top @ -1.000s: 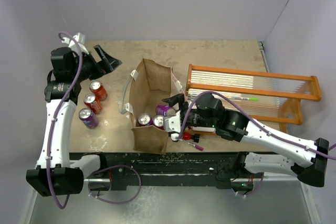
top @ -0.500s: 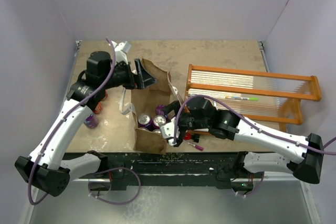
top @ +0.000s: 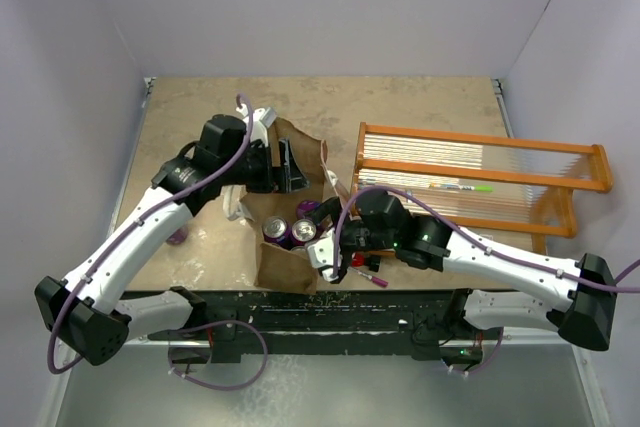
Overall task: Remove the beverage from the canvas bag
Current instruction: Adjust the drink in the canvas bag.
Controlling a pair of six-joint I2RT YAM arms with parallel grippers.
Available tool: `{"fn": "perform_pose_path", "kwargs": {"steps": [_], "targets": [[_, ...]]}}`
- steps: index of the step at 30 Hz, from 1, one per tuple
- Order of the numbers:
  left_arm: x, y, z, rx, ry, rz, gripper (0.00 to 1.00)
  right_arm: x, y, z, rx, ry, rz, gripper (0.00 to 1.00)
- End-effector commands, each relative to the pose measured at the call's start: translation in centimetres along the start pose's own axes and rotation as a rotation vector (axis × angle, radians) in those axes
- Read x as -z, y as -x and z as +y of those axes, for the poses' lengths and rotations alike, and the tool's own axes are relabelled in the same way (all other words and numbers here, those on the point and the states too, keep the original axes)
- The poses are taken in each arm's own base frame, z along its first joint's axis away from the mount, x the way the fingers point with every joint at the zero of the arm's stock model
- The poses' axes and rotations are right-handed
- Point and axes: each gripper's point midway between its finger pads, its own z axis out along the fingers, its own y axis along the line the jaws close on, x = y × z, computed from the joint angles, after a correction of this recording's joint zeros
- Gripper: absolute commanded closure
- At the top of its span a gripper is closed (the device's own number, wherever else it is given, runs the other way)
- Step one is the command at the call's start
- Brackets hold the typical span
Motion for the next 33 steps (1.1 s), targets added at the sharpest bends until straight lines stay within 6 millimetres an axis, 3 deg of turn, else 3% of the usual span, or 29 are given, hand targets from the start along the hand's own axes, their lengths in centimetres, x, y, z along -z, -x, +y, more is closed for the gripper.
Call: {"fn": "perform_pose_path", "kwargs": {"steps": [1, 7, 12, 16, 23, 33], "targets": [[0.2, -2.7, 0.8, 0.031, 0.019, 0.071, 0.13, -0.6, -2.6, 5.4, -0.110, 0.157, 0.052, 0.02], [-1.5, -5.5, 1.0, 0.089, -0.002, 0.197, 0.14, -0.1, -3.1, 5.3, -0.156, 0.093, 0.063, 0.02], [-2.9, -6.1, 0.8, 0.056, -0.005, 0.214, 0.16, 1.1, -2.8, 3.8, -0.149, -0.023, 0.051, 0.01], [-4.2, -6.8, 1.8, -0.046, 0.040, 0.232, 0.20, 1.9, -2.6, 2.8, -0.144, -0.093, 0.043, 0.01], [-6.3, -6.1, 2.9, -0.370, 0.025, 0.175, 0.22, 2.5, -2.6, 2.1, -0.142, -0.130, 0.055, 0.01], [-11.3, -6.7, 3.2, -0.389, 0.081, 0.179, 0.16, 2.6, -2.6, 1.3, -0.137, -0.145, 0.071, 0.01]]}}
